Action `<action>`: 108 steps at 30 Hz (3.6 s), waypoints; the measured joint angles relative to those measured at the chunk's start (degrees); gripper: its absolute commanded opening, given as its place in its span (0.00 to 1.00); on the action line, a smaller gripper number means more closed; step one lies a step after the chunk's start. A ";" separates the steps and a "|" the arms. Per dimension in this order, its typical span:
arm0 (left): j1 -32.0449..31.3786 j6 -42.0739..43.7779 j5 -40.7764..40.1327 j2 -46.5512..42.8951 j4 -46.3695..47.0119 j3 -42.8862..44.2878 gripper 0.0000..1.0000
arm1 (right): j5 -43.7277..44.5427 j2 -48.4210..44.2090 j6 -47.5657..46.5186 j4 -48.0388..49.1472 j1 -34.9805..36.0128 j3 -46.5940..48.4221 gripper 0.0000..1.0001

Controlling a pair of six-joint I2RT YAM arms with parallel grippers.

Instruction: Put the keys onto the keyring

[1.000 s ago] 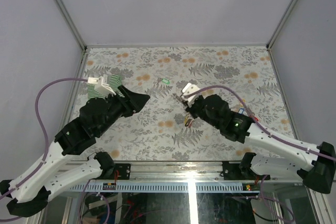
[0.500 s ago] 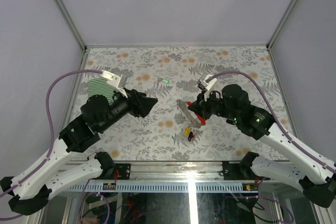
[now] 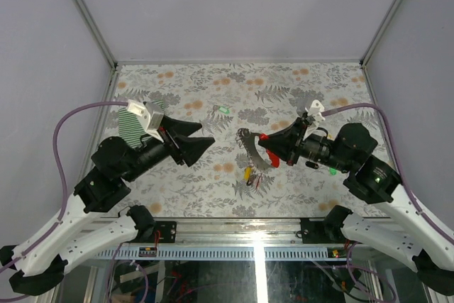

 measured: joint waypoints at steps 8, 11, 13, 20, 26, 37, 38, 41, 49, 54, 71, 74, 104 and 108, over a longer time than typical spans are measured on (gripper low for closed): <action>0.00 4.68 2.38 -0.07 4.26 -0.20 0.59 | -2.99 -0.68 2.84 3.50 0.00 1.01 0.00; 0.00 8.52 1.86 0.70 5.70 -0.24 0.59 | -2.67 -0.24 4.09 3.67 0.00 2.27 0.00; 0.00 11.39 1.64 0.90 7.15 -0.48 0.59 | -2.19 0.35 4.94 3.52 0.00 3.17 0.00; -0.20 23.69 1.09 0.66 13.49 -2.60 0.59 | -0.22 3.13 6.56 1.92 0.00 5.33 0.00; -3.19 32.09 0.42 -0.04 18.97 -5.51 0.58 | 0.37 4.39 7.26 0.39 0.00 5.33 0.00; -18.78 46.40 -9.51 3.19 22.75 -7.17 0.62 | 0.98 4.68 7.89 -0.79 0.00 5.33 0.00; -20.00 47.76 -10.36 3.45 23.30 -7.72 0.62 | 0.96 4.68 7.89 -0.81 0.00 5.33 0.00; -23.96 53.18 -13.66 4.55 26.40 -10.38 0.61 | 0.83 4.68 8.09 -0.81 0.00 5.33 0.00; -26.97 62.47 -19.85 9.40 31.80 -12.28 0.48 | 0.59 4.68 8.33 -0.85 0.00 5.33 0.00; -27.04 65.42 -21.53 10.47 35.87 -12.28 0.46 | 0.33 4.70 8.33 -1.03 0.00 5.33 0.00; -27.04 70.82 -23.08 13.53 37.77 -12.26 0.32 | -1.62 5.22 8.31 -2.38 0.00 5.33 0.00; -27.08 71.34 -23.10 13.94 37.77 -12.26 0.27 | -1.64 5.22 8.28 -2.47 0.00 5.33 0.00; -27.34 67.76 -24.85 13.40 37.66 -11.45 0.00 | -1.84 4.57 5.75 -3.17 0.00 5.33 0.00; -27.43 61.99 -25.46 13.20 38.01 -10.60 0.00 | -2.82 3.56 2.54 -2.67 -0.02 4.94 0.01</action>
